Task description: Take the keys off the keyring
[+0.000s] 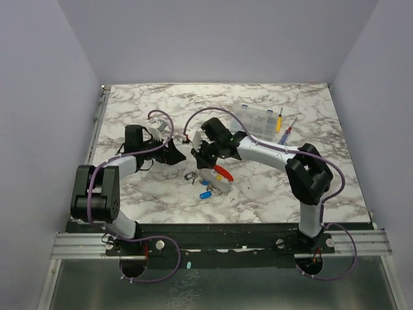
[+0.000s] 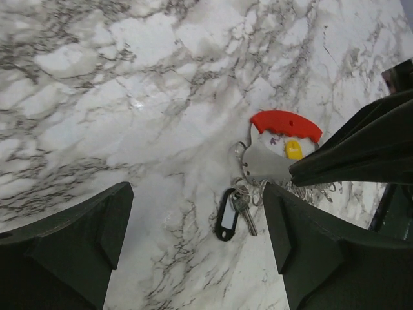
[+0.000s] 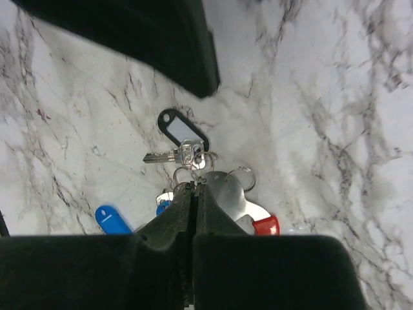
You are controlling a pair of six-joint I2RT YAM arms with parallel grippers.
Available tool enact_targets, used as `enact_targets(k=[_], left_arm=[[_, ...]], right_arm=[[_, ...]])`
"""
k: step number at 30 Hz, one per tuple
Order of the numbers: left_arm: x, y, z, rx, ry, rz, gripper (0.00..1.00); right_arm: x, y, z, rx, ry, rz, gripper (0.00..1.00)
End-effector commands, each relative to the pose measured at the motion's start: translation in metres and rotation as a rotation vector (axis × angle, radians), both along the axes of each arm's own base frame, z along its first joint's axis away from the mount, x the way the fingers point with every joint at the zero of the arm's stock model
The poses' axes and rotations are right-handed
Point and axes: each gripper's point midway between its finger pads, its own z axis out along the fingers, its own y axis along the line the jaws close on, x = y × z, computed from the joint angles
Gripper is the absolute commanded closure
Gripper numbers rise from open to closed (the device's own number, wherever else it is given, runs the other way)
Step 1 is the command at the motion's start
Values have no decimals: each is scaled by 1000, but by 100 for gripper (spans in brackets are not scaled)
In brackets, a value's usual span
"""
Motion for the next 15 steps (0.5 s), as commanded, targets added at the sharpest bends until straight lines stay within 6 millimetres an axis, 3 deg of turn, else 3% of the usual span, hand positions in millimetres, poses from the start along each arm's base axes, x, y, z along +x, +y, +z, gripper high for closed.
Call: enact_targets(k=[1,5,6,9,11,15], left_arm=[[-20,-27,-3,-51,21,-145,12],[-16,-29,-9,-60,63,-145,13],[-17,-28,-10,-62,71,-143,13],[-17,-26,-9,-63,67,-137,13],[-14,-23,-9,-42,52,-116,13],[-13,-25,-7,9,35,-73,13]], right_arm=[[16,11,35,102,-136,7,99],[10,6,24,62,-77,10,99],[10,3,19,36,-43,2,96],[11,-17,4,-2,89,-4,62],[13,-36,1,11,165,-26,46],[11,-70,-5,-6,207,-119,41]])
